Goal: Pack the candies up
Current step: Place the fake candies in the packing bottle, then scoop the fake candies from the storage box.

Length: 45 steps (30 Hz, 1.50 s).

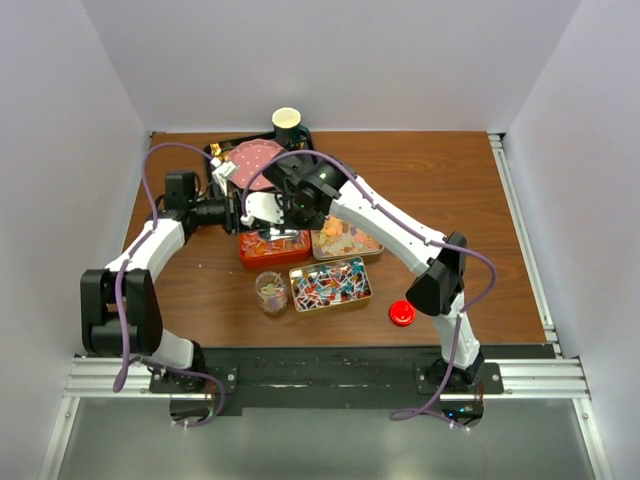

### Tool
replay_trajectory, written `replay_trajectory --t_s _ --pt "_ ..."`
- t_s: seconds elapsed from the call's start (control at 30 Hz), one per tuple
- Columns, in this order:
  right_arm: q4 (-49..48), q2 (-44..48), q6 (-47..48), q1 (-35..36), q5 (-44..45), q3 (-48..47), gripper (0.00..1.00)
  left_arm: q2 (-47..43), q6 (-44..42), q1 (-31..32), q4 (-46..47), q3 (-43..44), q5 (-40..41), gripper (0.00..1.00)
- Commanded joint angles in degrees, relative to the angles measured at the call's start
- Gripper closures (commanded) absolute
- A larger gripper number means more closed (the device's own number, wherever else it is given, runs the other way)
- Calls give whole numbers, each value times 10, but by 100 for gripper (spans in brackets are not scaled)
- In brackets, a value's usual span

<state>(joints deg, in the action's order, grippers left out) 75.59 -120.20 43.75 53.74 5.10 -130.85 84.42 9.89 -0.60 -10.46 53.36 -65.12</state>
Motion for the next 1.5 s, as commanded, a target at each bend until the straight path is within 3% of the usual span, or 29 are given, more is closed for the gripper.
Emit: replay_trajectory --t_s 0.0,0.1,0.13,0.23,0.27,0.33,0.37,0.53,0.73,1.1,1.47 --pt "-58 80 -4 2 -49 22 100 32 -15 1 7 46 15 96" --pt "-74 88 -15 -6 -31 52 100 49 -41 1 -14 70 -10 68" --pt "-71 88 -19 -12 -20 60 100 50 -57 2 -40 86 -21 53" --pt "-72 92 -57 -70 -11 90 100 37 -124 2 -72 97 0 31" --pt "-72 95 -73 -81 -12 96 100 35 -142 2 -73 96 14 28" --pt "-76 108 -78 -98 5 127 100 39 -165 1 -78 90 48 6" --pt "-77 113 -79 -110 10 139 100 43 -197 19 -83 90 60 0" --pt "-67 130 -75 -148 18 204 100 75 -256 85 -70 82 173 0" --pt "-6 101 -75 -194 21 201 100 120 -244 123 -38 97 242 0" --pt "18 74 -94 -204 33 239 100 186 -196 123 -8 112 262 0" --pt "16 9 -110 -208 38 207 100 202 -164 123 14 111 248 0"
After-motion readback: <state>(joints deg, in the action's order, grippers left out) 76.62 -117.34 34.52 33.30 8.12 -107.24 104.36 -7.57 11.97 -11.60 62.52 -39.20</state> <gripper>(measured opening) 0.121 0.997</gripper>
